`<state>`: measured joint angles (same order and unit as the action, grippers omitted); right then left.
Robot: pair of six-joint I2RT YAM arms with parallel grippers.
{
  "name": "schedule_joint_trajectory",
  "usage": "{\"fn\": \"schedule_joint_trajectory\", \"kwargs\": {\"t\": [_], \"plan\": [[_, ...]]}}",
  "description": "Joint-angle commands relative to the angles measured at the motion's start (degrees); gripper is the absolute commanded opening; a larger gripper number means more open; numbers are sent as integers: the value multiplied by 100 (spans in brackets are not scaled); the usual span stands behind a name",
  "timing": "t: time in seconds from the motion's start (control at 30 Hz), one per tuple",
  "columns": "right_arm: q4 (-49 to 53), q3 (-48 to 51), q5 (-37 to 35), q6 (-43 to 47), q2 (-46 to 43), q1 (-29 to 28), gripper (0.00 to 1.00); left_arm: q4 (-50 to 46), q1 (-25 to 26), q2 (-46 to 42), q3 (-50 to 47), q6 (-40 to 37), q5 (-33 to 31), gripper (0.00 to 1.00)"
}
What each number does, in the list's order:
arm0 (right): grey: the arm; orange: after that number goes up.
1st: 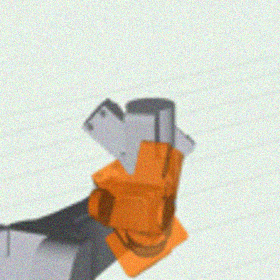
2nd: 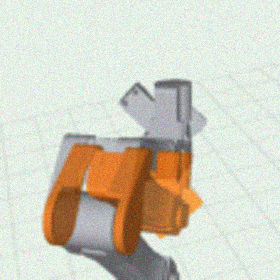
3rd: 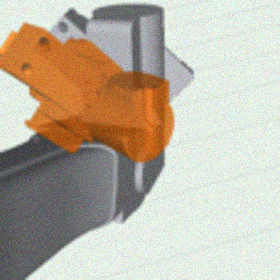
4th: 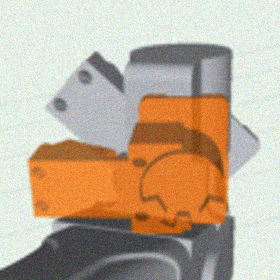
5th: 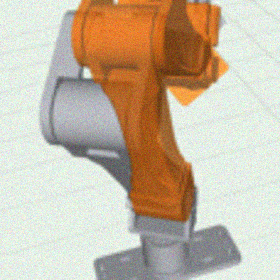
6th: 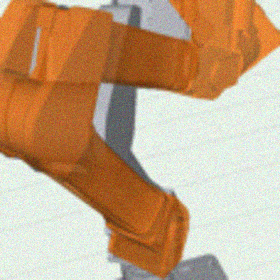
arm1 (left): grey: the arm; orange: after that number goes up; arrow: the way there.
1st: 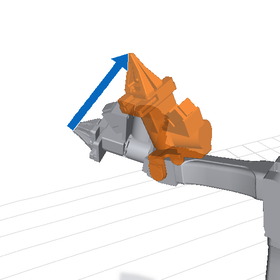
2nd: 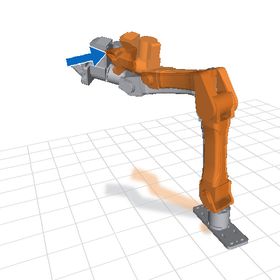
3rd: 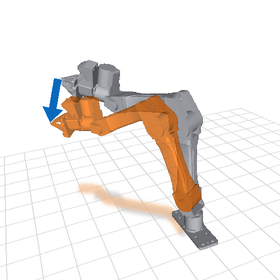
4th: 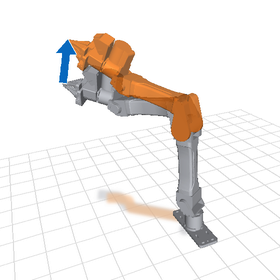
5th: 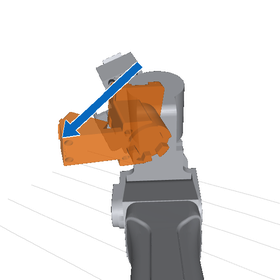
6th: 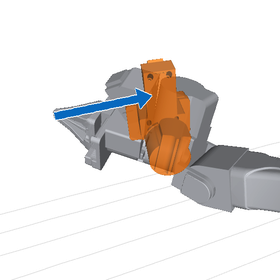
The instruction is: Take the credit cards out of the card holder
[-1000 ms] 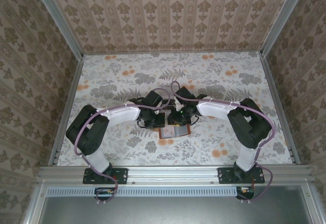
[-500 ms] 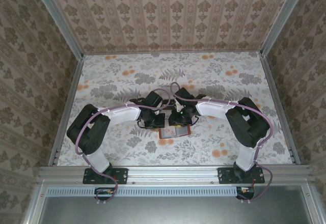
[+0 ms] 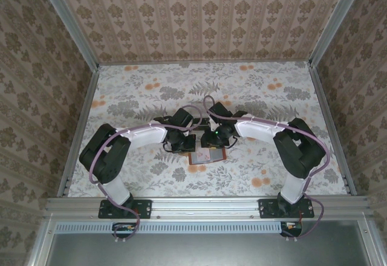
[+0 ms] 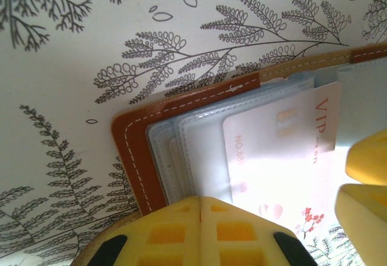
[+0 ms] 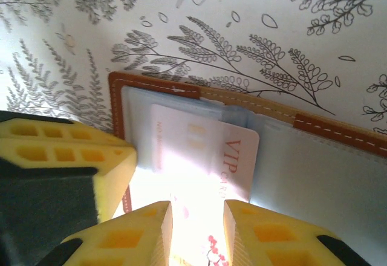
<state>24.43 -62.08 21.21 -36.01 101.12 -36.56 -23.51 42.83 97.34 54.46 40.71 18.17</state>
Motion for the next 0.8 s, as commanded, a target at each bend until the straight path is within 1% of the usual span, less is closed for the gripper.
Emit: {"fn": "schedule_joint_trajectory", "kwargs": {"t": [0.0, 0.23, 0.37, 0.6, 0.77], "plan": [[134, 46, 22, -9, -178, 59, 31, -268, 41, -208, 174, -95, -104, 7], [89, 123, 78, 27, 11, 148, 31, -188, 101, -209, 266, -47, 50, 7], [55, 166, 85, 48, 80, 153, 31, 210, 117, -149, 178, 63, 332, 7], [-41, 232, 240, 41, 200, 166, 31, 192, 110, 189, 117, 30, 244, 7], [-107, 274, 317, 37, 259, 184, 31, -4, 112, 285, 79, -49, 69, 6]]}}
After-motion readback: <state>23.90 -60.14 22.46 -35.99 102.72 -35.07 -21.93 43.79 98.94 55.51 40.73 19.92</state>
